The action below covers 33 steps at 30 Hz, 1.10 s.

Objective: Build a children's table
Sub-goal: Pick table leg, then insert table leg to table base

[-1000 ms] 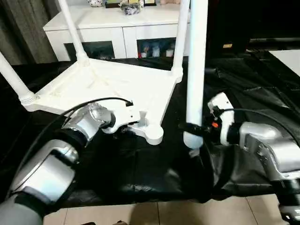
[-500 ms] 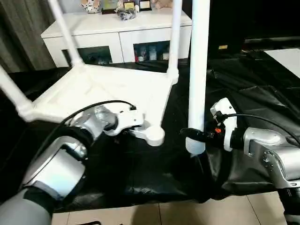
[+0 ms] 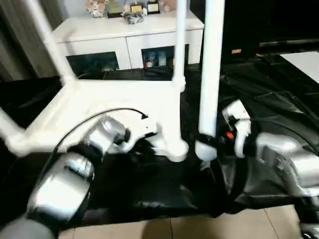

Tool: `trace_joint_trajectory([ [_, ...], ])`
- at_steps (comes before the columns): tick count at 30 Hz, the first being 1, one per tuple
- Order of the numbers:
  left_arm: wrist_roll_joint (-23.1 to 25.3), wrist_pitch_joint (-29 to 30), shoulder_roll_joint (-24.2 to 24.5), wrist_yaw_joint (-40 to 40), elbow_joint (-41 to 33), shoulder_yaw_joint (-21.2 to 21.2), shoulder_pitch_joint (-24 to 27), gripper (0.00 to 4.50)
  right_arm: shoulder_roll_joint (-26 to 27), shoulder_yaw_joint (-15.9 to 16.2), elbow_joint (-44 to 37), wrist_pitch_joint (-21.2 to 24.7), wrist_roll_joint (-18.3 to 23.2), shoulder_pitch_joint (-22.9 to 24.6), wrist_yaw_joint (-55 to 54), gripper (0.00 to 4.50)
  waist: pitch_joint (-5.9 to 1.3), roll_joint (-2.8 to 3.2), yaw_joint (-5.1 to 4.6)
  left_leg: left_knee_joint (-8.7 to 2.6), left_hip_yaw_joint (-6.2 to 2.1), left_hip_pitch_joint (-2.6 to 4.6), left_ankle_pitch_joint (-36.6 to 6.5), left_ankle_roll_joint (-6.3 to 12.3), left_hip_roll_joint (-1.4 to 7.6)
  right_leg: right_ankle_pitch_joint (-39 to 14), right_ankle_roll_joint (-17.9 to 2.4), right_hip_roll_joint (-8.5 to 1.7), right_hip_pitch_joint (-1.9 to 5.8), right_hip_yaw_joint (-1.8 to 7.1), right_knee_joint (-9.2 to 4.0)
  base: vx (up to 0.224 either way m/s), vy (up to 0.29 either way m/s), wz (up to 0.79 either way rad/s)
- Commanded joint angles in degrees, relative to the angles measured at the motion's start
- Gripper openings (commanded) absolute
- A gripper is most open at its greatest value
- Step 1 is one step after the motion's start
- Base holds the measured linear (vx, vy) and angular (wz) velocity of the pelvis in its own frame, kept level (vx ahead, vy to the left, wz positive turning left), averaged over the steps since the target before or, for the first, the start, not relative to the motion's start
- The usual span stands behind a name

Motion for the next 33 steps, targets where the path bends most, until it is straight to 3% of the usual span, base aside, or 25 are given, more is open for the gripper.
trace_joint_trajectory([
  [1, 0.2, 6.2, 1.43, 3.49, -1.81, 0.69, 5.89, 0.31, 0.69, -1.9, 0.59, 1.5, 1.36, -1.6, -1.68, 1.87, -2.64, -1.95, -0.14, -4.59, -0.66, 0.61, -20.35, 0.73, 1.22, -28.66, -9.47, -2.32, 1.8, 1.09, -5.65, 0.0, 0.0, 0.0],
  [3, 0.53, 8.07, 1.99, 4.6, -6.14, 1.37, 8.83, 0.28, 1.38, -2.22, 1.53, 1.87, 1.51, -2.31, -2.4, 1.87, -2.66, -2.26, -0.53, -4.72, -0.87, 0.42, -20.76, 0.46, 1.22, -30.07, -8.69, -2.51, 1.98, 1.05, -5.59, 0.0, 0.0, 0.0],
  [4, 1.5, 8.8, 2.51, 5.33, -8.63, 1.1, 10.56, 0.28, 1.84, -2.44, 2.29, 1.94, 1.64, -2.71, -2.76, 1.87, -2.73, -2.03, -0.95, -4.73, -1.07, 0.51, -21.54, 0.04, 1.21, -32.6, -7.26, -2.66, 1.67, 1.0, -5.8, 0.0, 0.0, 0.0],
  [5, 2.16, 9.27, 2.87, 5.8, -10.19, 0.83, 11.65, 0.25, 2.13, -2.59, 2.8, 1.99, 1.73, -2.96, -2.97, 1.87, -2.27, -2.4, -1.3, -4.88, -0.97, 0.37, -22.46, 0.15, 1.05, -34.37, -6.53, -2.39, 1.42, 0.89, -6.3, 0.0, 0.0, 0.0],
  [6, 3.3, 10.21, 3.45, 6.95, -12.4, 0.38, 13.12, 0.21, 2.55, -2.63, 3.72, 1.66, 1.41, -3.39, -3.66, 1.87, -2.32, -2.48, -1.52, -4.84, -1.14, 0.46, -23.48, -0.31, 1.07, -36.52, -5.41, -2.57, 1.32, 0.83, -6.38, 0.0, 0.0, 0.0],
  [11, 4.36, 14.64, 3.67, 11.54, -21.15, 1.45, 17.01, 0.11, 4.69, -3.38, 7.53, 0.8, 0.52, -5.77, -6.94, 1.86, -2.08, -2.54, -2.78, -4.94, -1.72, 0.32, -26.4, -0.75, 0.68, -41.08, -2.73, -2.52, 0.94, 0.14, -7.3, 0.0, 0.0, 0.0],
  [15, 4.0, 12.5, 3.0, 12.44, -24.99, 2.33, 17.94, 0.07, 4.88, -2.29, 8.4, -1.13, -0.46, -6.28, -6.88, 1.86, -2.09, -2.64, -3.02, -5.33, -1.76, 0.59, -27.56, -0.42, 0.83, -38.74, -3.13, -2.36, 0.88, 0.04, -7.49, 0.0, 0.0, 0.0],
  [16, 3.28, 10.41, 2.37, 12.69, -25.82, 2.88, 18.04, 0.04, 5.02, -1.93, 8.82, -2.5, -0.95, -6.44, -6.82, 1.86, -2.28, -2.38, -3.31, -5.68, -1.92, 0.34, -27.84, -0.42, 1.04, -36.21, -3.88, -2.45, 1.33, -0.13, -7.4, 0.0, 0.0, 0.0],
  [21, 3.1, 6.15, 1.13, 16.24, -27.93, 3.81, 18.56, 0.01, 4.46, 1.1, 9.07, -10.19, -4.15, -5.47, -4.89, 1.86, -2.49, -2.68, -3.34, -5.91, -1.61, 0.43, -27.56, -0.04, 1.34, -28.63, -6.8, -2.44, 1.22, 0.46, -6.92, 0.0, 0.0, 0.0],
  [25, 2.52, 7.47, 0.75, 17.37, -28.32, 4.98, 18.28, 0.01, 3.97, 2.67, 8.28, -11.17, -4.93, -4.49, -4.01, 1.86, -2.6, -3.02, -2.93, -5.81, -1.07, 0.22, -23.62, 0.97, 1.39, -23.25, -8.92, -2.44, 1.51, 1.06, -6.38, 0.0, 0.0, 0.0],
  [27, 2.06, 8.54, 0.47, 17.78, -28.71, 6.14, 18.18, 0.52, 4.65, 2.27, 8.89, -11.06, -4.66, -4.4, -4.59, 1.86, -2.73, -3.04, -2.7, -5.64, -0.84, 0.1, -20.64, 1.5, 1.41, -20.08, -10.22, -2.51, 1.76, 1.26, -5.99, 0.0, 0.0, 0.0],
  [33, 2.46, 7.87, 1.36, 18.58, -29.78, 6.61, 18.48, 1.01, 6.66, 1.56, 9.43, -11.88, -3.73, -4.04, -5.25, 1.86, -3.0, -3.64, -1.89, -4.92, -0.41, -0.22, -14.8, 2.87, 1.31, -14.45, -11.75, -2.38, 2.07, 1.48, -5.2, 0.0, 0.0, 0.0],
])
